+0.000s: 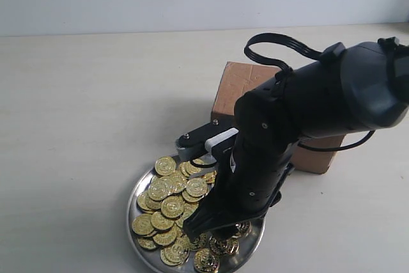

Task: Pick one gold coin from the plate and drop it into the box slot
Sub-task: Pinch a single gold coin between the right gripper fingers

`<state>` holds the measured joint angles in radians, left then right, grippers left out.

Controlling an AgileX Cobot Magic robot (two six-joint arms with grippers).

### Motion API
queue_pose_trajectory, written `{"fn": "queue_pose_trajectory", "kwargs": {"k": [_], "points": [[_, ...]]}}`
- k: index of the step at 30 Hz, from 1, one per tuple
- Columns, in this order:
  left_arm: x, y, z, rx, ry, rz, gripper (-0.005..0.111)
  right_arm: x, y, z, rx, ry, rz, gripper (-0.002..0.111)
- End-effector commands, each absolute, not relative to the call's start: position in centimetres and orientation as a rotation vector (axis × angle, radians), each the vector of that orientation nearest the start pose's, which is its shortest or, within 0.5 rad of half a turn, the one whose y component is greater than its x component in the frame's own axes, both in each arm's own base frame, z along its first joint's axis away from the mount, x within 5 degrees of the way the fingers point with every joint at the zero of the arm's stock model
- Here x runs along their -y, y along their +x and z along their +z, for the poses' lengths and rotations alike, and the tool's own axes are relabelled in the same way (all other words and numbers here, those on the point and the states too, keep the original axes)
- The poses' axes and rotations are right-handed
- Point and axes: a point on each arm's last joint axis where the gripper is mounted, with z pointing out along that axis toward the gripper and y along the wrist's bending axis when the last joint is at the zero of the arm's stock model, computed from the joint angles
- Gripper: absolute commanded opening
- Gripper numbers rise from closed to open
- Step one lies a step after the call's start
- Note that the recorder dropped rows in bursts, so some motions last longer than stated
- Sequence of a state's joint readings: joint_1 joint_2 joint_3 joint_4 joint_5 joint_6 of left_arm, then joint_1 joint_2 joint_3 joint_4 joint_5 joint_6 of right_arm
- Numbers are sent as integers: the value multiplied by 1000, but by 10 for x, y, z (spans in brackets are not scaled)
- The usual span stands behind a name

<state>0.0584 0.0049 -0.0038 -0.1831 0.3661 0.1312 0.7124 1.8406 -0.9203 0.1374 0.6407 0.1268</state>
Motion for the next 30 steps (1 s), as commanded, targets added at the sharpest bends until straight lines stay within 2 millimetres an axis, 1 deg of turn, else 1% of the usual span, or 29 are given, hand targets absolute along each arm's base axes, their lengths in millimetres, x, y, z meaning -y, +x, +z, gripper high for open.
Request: {"fn": "queue_pose_trajectory", "kwargs": {"k": [1, 10, 16, 30], "points": [[3, 53, 182, -1833, -53, -49, 0, -206, 231, 125, -2978, -716, 179, 57], [3, 53, 182, -1833, -53, -49, 0, -206, 232, 122, -2988, -676, 181, 57], [3, 53, 182, -1833, -53, -49, 0, -205, 233, 122, -3012, -584, 176, 57], [3, 53, 182, -1833, -53, -49, 0, -205, 232, 122, -3030, -534, 184, 57]]}}
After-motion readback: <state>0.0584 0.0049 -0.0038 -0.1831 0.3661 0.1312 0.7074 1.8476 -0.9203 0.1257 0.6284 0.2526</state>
